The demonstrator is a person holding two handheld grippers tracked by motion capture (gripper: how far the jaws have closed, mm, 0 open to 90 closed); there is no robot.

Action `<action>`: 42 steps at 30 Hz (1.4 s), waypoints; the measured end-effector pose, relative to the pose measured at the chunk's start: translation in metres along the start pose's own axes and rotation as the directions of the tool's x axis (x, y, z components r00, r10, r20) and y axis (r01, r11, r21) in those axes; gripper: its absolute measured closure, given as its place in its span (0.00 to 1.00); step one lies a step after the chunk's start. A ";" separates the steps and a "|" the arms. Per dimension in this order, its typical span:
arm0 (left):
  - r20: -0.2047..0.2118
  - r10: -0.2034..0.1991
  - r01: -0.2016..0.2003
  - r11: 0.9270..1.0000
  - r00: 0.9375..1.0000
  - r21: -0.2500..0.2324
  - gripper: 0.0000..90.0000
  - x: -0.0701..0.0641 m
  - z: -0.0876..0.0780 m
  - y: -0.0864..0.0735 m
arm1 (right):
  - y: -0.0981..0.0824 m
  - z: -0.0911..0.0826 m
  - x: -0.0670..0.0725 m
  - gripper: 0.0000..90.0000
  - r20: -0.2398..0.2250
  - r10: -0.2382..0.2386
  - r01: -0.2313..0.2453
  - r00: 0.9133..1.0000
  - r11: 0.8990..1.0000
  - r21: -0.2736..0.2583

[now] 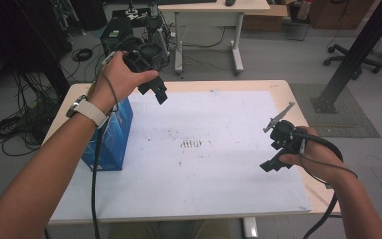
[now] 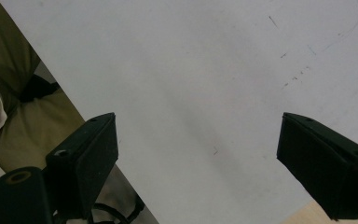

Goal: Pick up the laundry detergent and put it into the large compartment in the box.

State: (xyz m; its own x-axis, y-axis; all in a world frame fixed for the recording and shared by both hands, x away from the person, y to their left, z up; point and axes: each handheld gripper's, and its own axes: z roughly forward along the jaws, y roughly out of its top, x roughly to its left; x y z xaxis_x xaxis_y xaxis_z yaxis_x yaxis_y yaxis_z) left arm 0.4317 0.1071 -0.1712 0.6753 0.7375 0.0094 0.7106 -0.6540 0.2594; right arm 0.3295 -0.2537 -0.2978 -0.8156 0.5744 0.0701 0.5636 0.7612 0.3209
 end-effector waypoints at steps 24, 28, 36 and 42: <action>0.008 -0.014 0.014 1.000 1.000 -0.018 0.11 -0.003 0.030 -0.009 | 0.001 0.004 -0.001 0.14 -0.005 -0.002 0.002 1.000 1.000 -0.001; 0.013 -0.020 0.021 1.000 1.000 -0.020 0.11 -0.004 0.032 -0.009 | 0.001 0.006 0.000 0.14 -0.009 -0.004 0.004 1.000 1.000 0.002; 0.014 -0.020 0.021 1.000 1.000 -0.018 0.11 -0.002 0.031 -0.010 | 0.001 0.004 0.000 0.14 -0.006 -0.006 0.006 1.000 1.000 0.001; 0.013 -0.026 0.026 0.999 1.000 -0.020 0.11 -0.002 0.031 -0.010 | 0.001 0.004 0.001 0.14 -0.004 -0.005 0.005 1.000 1.000 0.000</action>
State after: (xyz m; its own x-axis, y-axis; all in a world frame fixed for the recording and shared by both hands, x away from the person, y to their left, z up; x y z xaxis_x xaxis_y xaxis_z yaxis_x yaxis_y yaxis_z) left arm 0.4290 0.1072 -0.2039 0.6592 0.7519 -0.0104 0.7240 -0.6309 0.2789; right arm 0.3299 -0.2512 -0.3010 -0.8189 0.5693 0.0726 0.5596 0.7640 0.3211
